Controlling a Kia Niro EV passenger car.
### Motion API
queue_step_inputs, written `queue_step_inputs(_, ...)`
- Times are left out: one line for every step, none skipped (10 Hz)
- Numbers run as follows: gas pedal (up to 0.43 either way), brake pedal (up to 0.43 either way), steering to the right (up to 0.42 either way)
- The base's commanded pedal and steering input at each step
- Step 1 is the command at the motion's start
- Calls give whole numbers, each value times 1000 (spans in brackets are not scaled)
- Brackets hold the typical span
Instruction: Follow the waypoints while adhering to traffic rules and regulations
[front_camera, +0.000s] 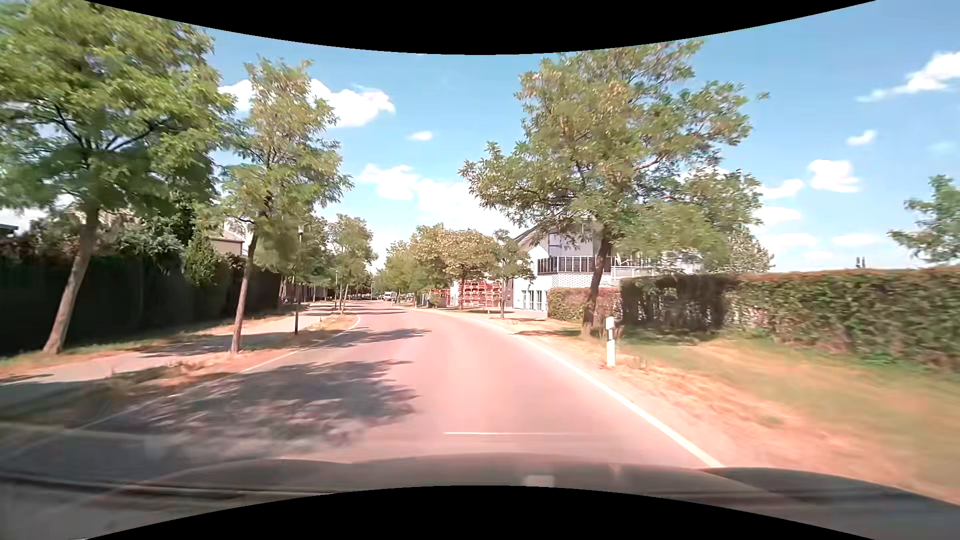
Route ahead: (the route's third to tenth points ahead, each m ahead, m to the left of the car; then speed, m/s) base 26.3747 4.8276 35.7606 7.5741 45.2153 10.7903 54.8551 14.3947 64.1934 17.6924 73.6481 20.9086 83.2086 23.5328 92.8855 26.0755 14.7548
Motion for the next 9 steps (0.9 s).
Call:
queue_step_inputs(138,0,-51)
queue_step_inputs(138,0,-50)
queue_step_inputs(138,0,-49)
queue_step_inputs(138,0,-49)
queue_step_inputs(138,0,-48)
queue_step_inputs(138,0,-46)
queue_step_inputs(138,0,-46)
queue_step_inputs(138,0,-46)
queue_step_inputs(138,0,-46)
